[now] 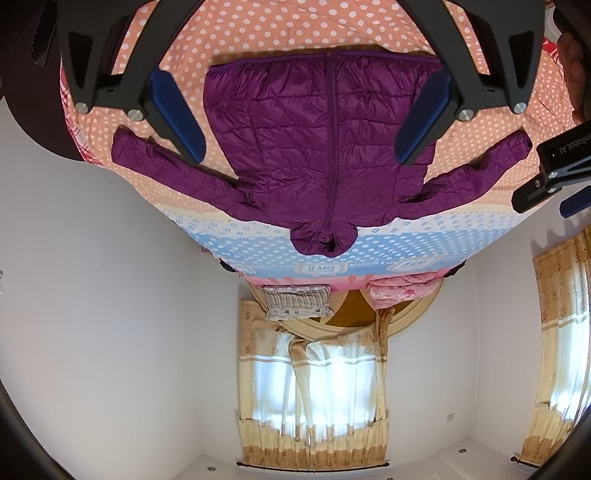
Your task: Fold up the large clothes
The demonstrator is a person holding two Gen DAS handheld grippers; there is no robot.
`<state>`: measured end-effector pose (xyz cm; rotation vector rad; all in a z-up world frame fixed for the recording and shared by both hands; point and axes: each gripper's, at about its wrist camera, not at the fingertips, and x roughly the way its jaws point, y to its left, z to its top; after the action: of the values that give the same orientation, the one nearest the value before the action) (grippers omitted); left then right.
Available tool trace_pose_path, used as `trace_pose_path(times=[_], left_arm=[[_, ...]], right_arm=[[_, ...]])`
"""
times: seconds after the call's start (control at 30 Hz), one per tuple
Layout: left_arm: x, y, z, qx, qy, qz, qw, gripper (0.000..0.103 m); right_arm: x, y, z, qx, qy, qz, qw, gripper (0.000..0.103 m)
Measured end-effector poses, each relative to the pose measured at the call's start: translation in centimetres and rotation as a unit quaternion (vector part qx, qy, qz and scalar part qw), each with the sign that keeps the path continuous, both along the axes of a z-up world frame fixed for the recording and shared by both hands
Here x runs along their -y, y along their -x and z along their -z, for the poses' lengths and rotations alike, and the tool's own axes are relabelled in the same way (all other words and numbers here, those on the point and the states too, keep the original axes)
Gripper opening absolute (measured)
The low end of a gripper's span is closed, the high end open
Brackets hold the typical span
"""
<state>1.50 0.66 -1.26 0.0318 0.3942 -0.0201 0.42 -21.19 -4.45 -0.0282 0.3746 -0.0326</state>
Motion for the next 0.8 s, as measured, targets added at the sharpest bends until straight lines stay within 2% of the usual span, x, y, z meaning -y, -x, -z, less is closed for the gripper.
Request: trace_pose_path(times=[0.63, 0.8], left_arm=[[0.2, -0.3, 0.5, -0.003, -0.005, -0.002, 1.0, 0.102], [0.0, -2.3, 2.7, -0.01, -0.029, -0.019, 0.9993, 0.102]], right_arm=[[0.2, -0.5, 0.5, -0.009, -0.004, -0.005, 1.0, 0.103], [2.7, -2.4, 1.7, -0.019, -0.009, 0.005, 1.0, 0.103]])
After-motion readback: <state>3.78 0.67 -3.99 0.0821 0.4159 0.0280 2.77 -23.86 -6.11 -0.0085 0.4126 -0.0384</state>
